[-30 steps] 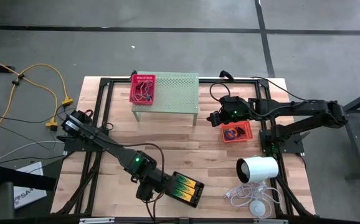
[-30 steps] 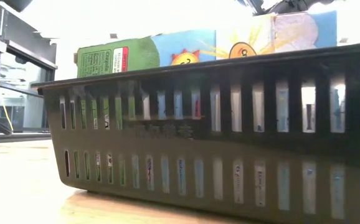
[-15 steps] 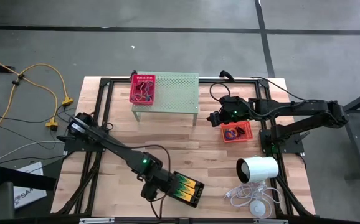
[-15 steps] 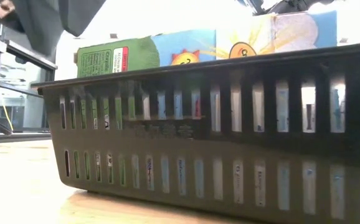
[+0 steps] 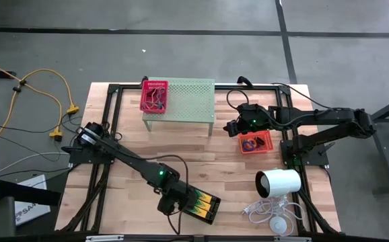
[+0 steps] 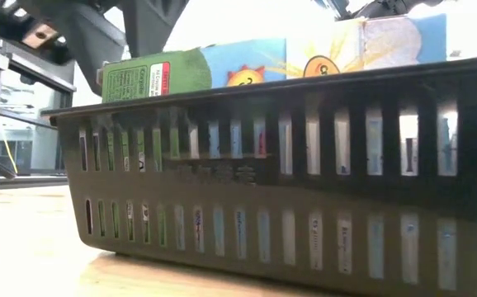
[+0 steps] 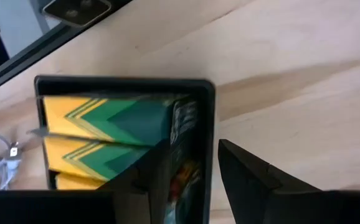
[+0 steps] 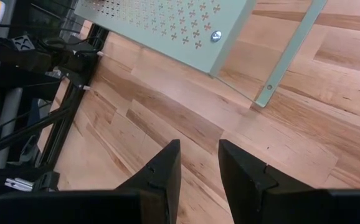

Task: Pick & Place Office Desk Supplies
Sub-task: Put the black bin on the shelf

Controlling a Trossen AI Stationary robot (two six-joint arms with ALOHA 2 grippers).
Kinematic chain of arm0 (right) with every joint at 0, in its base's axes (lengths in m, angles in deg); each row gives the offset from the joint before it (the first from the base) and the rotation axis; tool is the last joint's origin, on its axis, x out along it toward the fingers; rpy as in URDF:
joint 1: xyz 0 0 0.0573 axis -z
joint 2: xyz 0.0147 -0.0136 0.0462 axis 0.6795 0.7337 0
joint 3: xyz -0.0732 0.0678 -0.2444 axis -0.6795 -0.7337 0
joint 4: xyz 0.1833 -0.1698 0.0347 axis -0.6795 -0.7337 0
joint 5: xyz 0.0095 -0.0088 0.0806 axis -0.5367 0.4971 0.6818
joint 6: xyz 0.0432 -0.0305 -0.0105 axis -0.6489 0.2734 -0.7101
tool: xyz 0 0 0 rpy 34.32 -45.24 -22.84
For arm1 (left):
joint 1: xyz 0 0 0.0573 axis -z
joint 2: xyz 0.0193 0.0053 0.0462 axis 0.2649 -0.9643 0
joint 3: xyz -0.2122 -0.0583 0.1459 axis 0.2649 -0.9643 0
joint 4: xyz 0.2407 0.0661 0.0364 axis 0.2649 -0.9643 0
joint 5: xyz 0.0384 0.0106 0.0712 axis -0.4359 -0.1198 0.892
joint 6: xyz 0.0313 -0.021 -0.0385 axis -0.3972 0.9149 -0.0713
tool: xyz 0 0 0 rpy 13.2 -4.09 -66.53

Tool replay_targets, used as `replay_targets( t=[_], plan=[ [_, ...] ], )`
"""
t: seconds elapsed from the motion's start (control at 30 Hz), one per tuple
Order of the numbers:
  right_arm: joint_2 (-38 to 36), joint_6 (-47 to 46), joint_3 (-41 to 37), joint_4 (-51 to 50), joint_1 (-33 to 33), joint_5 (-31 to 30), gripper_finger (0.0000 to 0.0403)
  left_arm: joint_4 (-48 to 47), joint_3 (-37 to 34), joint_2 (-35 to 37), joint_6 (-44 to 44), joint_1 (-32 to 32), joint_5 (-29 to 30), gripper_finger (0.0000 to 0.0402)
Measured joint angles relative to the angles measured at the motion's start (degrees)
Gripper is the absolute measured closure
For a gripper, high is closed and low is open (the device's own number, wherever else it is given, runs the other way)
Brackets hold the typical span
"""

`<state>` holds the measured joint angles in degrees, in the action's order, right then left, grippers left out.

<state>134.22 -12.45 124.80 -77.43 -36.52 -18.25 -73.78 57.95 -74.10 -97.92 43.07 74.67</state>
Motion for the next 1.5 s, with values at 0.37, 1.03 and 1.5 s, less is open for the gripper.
replay_targets(
  t=[0.37, 1.03, 1.5],
  plan=[
    [0.0, 0.0, 0.0, 0.09, 0.0, 0.0, 0.0308, 2.06, -1.57, -1.62, -0.07, -1.09, -0.66, 0.0276],
    [0.0, 0.0, 0.0, -0.02, 0.0, 0.0, 0.0308, 1.23, -2.05, -0.35, -2.05, -1.69, -0.22, 0.0276],
    [0.0, 0.0, 0.0, 0.0, 0.0, 0.0, 0.0308, 1.4, -2.01, -0.86, -1.57, -1.69, -0.33, 0.0275]
  ],
)
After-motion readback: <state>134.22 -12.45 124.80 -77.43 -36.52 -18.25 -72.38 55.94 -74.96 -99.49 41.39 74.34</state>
